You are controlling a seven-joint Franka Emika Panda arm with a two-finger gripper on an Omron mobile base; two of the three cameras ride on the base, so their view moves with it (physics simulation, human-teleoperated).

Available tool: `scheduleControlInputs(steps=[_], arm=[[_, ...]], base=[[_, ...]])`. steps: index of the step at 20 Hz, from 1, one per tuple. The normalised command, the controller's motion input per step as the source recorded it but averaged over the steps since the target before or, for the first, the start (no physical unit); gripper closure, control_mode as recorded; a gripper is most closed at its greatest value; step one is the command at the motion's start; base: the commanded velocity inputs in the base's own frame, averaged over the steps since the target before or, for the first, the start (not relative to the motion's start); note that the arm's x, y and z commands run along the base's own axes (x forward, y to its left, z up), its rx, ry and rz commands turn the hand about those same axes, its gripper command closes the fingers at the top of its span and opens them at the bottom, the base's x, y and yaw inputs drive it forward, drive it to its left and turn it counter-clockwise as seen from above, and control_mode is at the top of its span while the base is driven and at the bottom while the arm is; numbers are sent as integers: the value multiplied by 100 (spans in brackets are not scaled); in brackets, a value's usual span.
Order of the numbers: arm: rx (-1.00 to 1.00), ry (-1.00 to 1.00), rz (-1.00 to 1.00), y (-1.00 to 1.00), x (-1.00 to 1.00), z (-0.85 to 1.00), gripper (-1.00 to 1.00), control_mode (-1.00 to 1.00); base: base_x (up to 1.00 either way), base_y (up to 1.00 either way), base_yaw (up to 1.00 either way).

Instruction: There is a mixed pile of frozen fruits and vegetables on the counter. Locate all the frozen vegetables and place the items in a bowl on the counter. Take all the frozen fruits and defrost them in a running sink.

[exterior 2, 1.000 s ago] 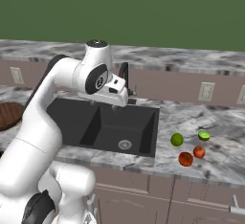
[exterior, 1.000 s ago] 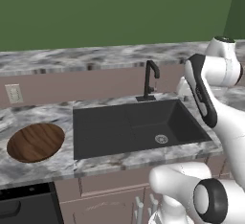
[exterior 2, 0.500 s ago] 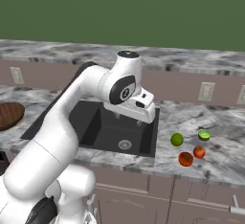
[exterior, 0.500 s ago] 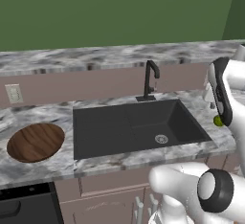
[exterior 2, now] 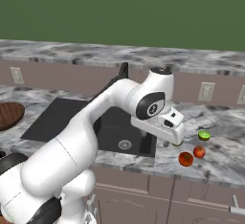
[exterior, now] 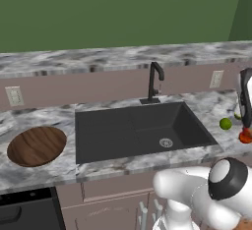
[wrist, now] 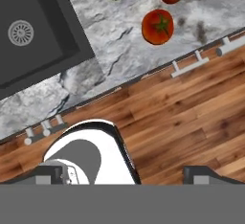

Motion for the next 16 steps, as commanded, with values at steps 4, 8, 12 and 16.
scheduleControlInputs(steps=[4, 8, 12, 16], arm=[[0, 4, -6, -70, -1, -54, -100, -100], [0, 7, -3, -49, 5, -51, -100, -100], [0, 10, 0, -34, 26, -45, -100, -100], [0, 12, 0, -17, 43, -24, -100, -100]], base=[[0, 0, 0], [0, 0, 0], [0, 0, 0], [0, 0, 0]])
